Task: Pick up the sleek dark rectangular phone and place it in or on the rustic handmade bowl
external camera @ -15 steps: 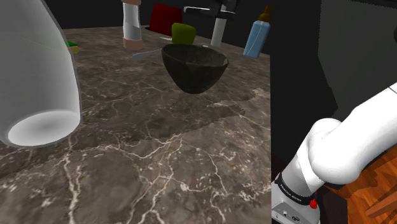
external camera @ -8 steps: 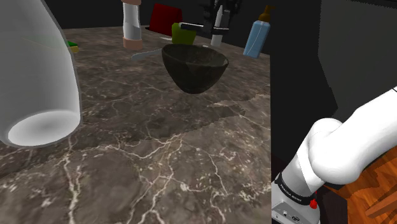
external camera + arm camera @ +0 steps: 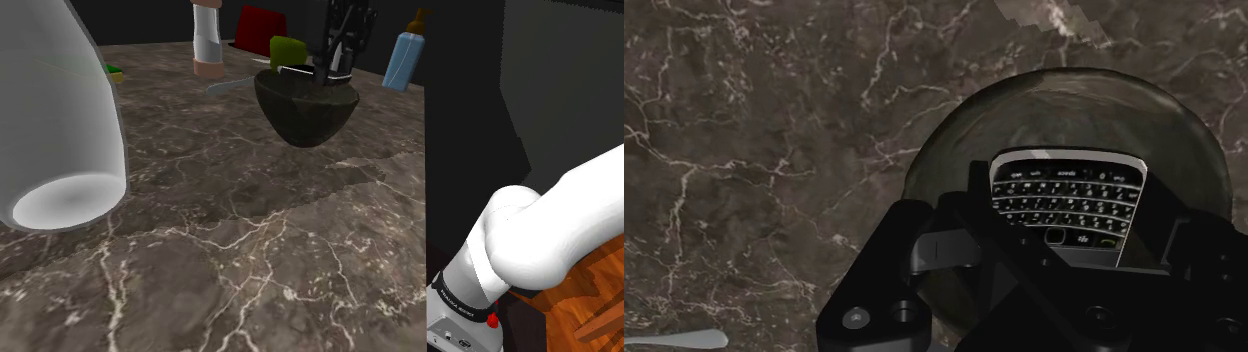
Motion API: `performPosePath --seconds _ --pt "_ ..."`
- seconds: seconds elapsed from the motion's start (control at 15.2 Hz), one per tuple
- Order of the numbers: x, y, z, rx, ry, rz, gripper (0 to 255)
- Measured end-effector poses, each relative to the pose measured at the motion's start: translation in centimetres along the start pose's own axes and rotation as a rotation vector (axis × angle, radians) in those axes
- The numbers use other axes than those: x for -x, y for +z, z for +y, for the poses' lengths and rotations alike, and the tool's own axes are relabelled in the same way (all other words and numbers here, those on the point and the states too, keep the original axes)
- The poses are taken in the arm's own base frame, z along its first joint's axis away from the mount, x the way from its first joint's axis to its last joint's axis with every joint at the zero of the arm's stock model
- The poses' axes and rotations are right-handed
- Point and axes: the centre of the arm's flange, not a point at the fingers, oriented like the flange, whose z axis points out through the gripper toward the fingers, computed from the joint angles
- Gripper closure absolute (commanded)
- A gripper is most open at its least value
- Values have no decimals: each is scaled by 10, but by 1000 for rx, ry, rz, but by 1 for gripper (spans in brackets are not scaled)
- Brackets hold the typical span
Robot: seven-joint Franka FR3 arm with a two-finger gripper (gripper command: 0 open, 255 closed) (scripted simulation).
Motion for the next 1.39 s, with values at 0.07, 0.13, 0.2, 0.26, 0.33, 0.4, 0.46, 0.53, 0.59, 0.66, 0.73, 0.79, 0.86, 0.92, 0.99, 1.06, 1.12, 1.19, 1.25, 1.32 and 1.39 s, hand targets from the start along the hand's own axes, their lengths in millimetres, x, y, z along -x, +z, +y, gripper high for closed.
performPosePath --seconds 0.07,0.13,0.2,0.26,0.33,0.4,0.46,0.53,0.59,0.66,0.73,0.79,0.86,0.92,0.99,1.06,1.12,1.19,1.25,1.32,1.39 --pt "0 1 0 0 0 0 255" --pt "1 2 1 0 0 0 255" --pt "1 3 1 0 0 0 255" --pt "1 3 1 0 0 0 255" --pt "1 3 1 0 0 1 255" --pt "1 3 1 0 0 1 255" --pt "1 3 1 0 0 1 0" --pt "1 3 1 0 0 1 0" --pt "1 3 1 0 0 1 0" --pt "1 3 1 0 0 1 0" --pt "1 3 1 0 0 1 0" --pt "1 3 1 0 0 1 0" --pt "1 3 1 0 0 1 0" --pt "2 -3 1 0 0 1 0" --pt "1 -13 2 -1 0 1 0" --pt "0 -25 4 -1 0 2 0" --pt "0 -34 2 -1 0 2 0" --pt "0 -41 1 -1 0 1 0" --pt "0 -44 1 -1 0 1 0" --pt "1 -45 1 0 0 1 0" --pt "0 -46 1 0 0 1 0"
